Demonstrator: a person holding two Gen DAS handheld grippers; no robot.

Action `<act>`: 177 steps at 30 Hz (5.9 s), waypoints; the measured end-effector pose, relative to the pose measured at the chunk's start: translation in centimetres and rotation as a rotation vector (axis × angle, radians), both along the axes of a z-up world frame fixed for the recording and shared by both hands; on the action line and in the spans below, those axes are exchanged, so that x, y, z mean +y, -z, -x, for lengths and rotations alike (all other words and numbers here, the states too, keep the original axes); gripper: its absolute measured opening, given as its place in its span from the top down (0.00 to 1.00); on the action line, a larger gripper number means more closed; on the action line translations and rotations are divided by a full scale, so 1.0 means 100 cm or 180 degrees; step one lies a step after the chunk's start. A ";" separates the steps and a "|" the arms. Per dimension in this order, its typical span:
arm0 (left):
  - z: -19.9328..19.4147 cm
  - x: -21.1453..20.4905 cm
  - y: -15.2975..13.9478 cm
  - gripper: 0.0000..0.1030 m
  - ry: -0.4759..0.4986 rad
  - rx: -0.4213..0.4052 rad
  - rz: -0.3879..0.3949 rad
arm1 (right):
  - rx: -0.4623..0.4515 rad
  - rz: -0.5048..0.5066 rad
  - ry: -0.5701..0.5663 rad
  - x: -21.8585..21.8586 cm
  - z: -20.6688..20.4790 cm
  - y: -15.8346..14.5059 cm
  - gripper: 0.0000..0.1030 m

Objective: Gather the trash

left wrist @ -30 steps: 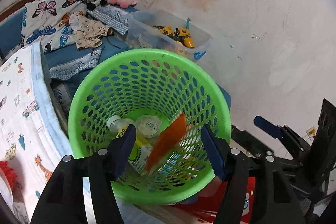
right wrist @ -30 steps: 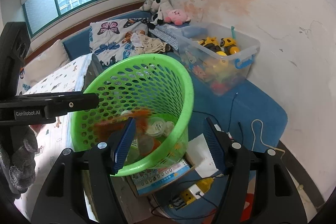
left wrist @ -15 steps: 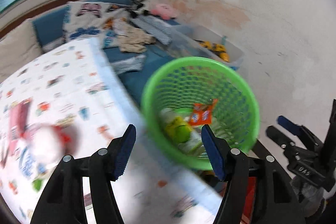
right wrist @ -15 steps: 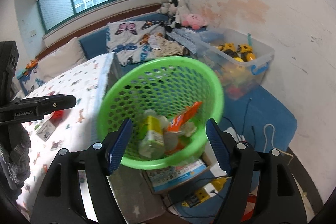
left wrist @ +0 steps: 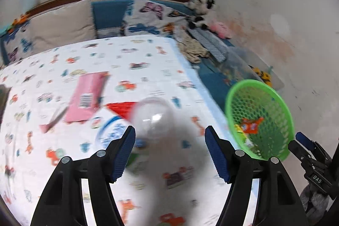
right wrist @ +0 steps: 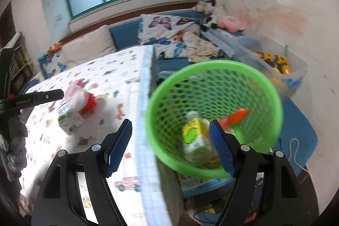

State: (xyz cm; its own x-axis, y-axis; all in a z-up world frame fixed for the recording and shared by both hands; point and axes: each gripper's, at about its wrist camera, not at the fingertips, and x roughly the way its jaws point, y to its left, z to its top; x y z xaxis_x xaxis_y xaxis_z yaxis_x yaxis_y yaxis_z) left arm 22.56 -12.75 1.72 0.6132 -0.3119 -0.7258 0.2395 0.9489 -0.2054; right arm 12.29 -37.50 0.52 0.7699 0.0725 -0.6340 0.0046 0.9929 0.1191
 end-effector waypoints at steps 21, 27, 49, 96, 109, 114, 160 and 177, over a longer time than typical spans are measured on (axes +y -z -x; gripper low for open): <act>0.009 0.109 0.031 0.36 -0.0782 0.0287 0.0177 | 0.0230 0.0024 -0.1102 0.153 -0.090 0.025 0.27; 0.009 0.118 0.035 0.36 -0.0842 0.0327 0.0203 | 0.0272 0.0038 -0.1148 0.170 -0.109 0.029 0.27; -0.005 0.114 0.041 0.36 -0.0842 0.0472 0.0265 | 0.0290 0.0158 -0.1167 0.186 -0.136 0.041 0.39; -0.106 0.073 0.081 0.33 -0.1569 0.1387 0.0326 | 0.0146 0.0022 -0.0314 0.042 -0.075 0.016 0.39; -0.046 0.060 0.020 0.58 -0.0892 0.0749 0.0468 | 0.0107 0.0029 -0.0121 0.013 -0.052 0.007 0.39; -0.044 0.059 0.024 0.58 -0.0808 0.0763 0.0448 | 0.0108 -0.0014 -0.0079 0.007 -0.044 0.005 0.39; -0.036 0.015 0.067 0.11 0.2601 0.0225 -0.1118 | 0.0404 -0.0151 0.0416 -0.022 -0.032 0.023 0.39; -0.018 0.015 0.066 0.18 0.2409 0.0138 -0.1089 | 0.0504 -0.0230 0.0976 -0.087 -0.038 0.032 0.34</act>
